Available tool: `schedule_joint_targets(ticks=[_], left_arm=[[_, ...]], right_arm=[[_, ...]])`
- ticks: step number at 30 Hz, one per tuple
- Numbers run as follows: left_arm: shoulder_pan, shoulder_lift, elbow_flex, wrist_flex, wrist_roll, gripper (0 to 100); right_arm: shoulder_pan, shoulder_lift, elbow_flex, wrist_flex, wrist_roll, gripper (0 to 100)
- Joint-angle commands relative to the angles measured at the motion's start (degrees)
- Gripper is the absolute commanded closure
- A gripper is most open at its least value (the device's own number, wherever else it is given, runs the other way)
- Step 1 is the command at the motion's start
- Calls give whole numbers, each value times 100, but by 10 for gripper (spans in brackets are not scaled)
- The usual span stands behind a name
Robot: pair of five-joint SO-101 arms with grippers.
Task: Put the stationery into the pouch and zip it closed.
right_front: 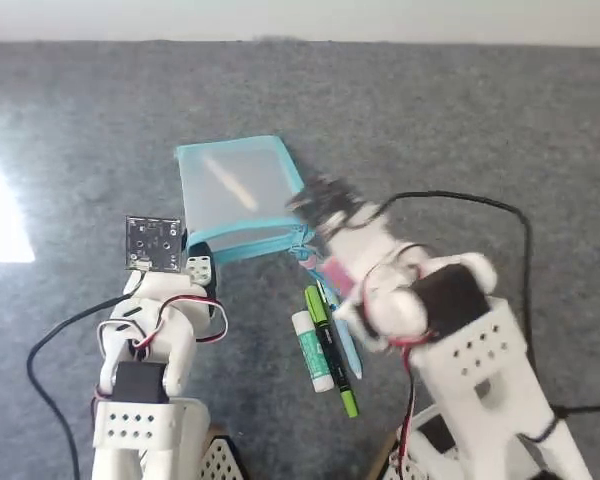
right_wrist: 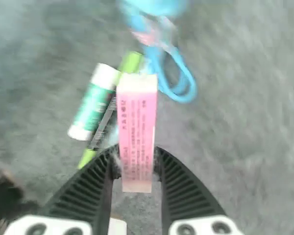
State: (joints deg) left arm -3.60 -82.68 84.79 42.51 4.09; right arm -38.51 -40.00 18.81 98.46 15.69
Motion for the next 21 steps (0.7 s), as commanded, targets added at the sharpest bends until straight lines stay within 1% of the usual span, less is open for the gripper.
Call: schedule_joint_targets(ticks=[1,8,14,18,21], left_arm=[[62,62,-31,-176,-62,989],[62,35,31,-176,-62,989],[62,35,31,-176,-62,989],[62,35,31,-176,-62,989],[62,35,31,-176,-62,989]], right_arm=[[-813,576,-835,198,-369,991],[-866,2765,-2207,207,-308,991],[-866,4321,-3525,409,-334,991],[-743,4980,-4097,400,-879,991],[-567,5279,-4589,400,-1037,991]])
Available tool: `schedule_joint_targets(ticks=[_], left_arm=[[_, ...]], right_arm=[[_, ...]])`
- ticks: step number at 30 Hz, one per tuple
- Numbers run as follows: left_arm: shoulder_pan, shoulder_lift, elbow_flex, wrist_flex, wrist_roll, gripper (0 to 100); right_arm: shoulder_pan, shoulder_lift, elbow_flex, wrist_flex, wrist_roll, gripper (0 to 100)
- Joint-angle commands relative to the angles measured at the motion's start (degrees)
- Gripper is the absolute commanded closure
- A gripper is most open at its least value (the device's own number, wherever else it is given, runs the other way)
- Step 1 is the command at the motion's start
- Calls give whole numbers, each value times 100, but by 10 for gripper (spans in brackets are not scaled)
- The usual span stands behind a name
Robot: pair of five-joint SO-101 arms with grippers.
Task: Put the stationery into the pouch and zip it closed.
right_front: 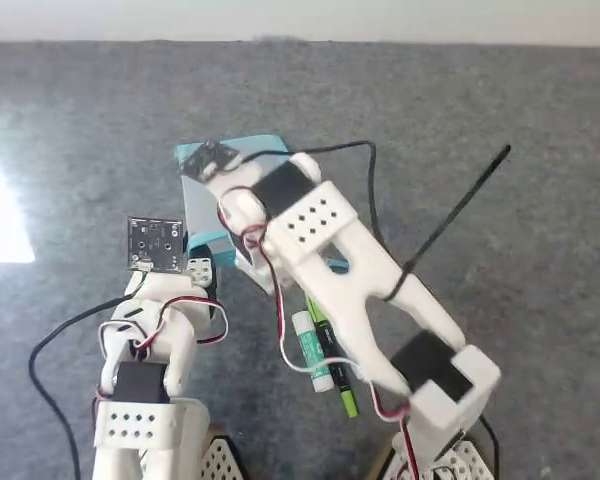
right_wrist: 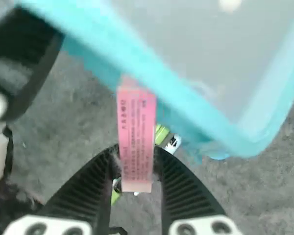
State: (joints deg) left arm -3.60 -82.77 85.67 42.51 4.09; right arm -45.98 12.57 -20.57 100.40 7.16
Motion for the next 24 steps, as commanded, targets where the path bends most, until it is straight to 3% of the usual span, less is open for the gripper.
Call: schedule_joint_targets(ticks=[1,12,18,24], left_arm=[[62,44,-57,-167,-62,989],[79,44,-57,-149,-62,989],[448,35,57,-149,-281,989],[466,35,57,-149,-290,989]], right_arm=[[224,84,-782,207,-185,991],[286,207,-1240,145,-176,990],[286,207,-1538,163,-149,990],[453,242,-1108,259,-141,990]])
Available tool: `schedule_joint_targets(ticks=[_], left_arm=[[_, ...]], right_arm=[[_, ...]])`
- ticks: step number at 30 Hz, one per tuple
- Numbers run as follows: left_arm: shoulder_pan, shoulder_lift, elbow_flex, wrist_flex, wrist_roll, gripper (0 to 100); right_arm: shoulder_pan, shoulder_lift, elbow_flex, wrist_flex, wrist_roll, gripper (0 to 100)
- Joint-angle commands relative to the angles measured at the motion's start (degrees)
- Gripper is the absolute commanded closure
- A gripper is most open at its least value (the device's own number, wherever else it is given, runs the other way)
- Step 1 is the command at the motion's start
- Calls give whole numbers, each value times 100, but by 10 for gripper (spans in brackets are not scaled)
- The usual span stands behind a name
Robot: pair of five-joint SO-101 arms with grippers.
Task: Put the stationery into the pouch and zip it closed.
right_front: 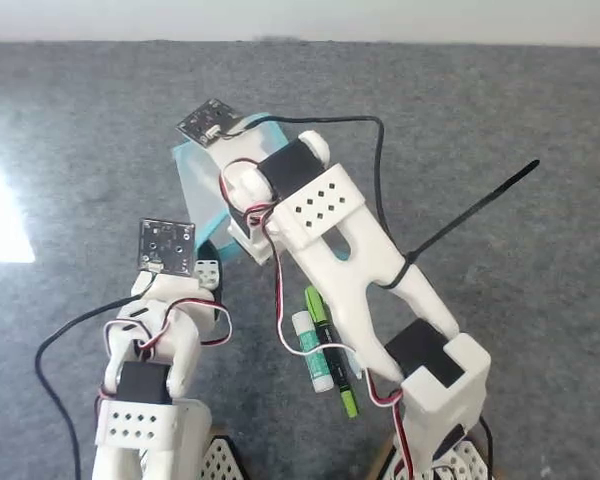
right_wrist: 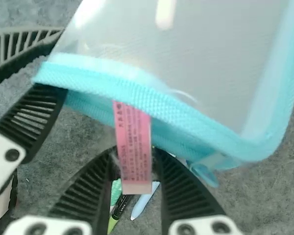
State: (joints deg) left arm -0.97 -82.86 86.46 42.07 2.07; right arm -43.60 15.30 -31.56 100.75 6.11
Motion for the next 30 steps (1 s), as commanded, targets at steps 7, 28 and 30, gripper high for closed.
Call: schedule_joint_targets(ticks=[7,28,30], left_arm=[[193,44,-31,-105,-88,989],[651,44,75,-114,-246,989],[642,44,75,-114,-246,989]], right_arm=[[690,690,185,215,-44,990],[699,1147,-1011,4,44,911],[629,1112,-1020,4,193,813]])
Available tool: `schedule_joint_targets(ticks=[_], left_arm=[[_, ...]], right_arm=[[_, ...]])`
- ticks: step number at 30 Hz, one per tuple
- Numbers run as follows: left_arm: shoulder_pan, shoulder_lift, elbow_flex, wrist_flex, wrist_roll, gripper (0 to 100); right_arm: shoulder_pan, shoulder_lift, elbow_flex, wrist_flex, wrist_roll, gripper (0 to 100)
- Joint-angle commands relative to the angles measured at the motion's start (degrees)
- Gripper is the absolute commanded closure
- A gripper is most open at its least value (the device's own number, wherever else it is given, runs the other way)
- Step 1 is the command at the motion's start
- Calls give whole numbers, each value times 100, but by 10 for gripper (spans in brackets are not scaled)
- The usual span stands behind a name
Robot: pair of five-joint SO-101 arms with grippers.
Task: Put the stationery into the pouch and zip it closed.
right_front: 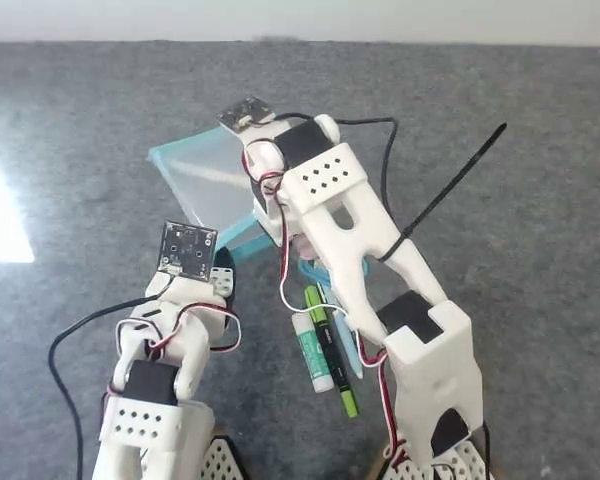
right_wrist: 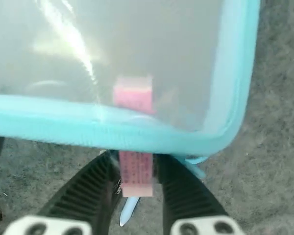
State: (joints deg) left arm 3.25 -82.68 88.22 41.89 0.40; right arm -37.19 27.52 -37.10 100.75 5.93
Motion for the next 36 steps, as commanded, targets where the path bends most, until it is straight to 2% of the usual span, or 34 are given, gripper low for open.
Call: schedule_joint_targets(ticks=[1,4,7,14,24,31,36], left_arm=[[220,26,-101,-97,-79,989],[237,26,-110,-114,-79,989],[202,26,-119,-105,-88,989],[149,26,-127,-88,-88,989],[0,26,-163,-114,-62,989],[-26,26,-154,-114,-62,989],[-44,26,-154,-114,-62,989]], right_arm=[[-48,-110,-466,4,264,768],[-154,-127,-527,4,448,661],[-189,-127,-809,-13,545,612],[-189,-127,-1565,180,545,611],[-171,-330,-1582,215,501,610],[31,-1481,-1459,233,360,609],[4,-2563,-229,207,352,609]])
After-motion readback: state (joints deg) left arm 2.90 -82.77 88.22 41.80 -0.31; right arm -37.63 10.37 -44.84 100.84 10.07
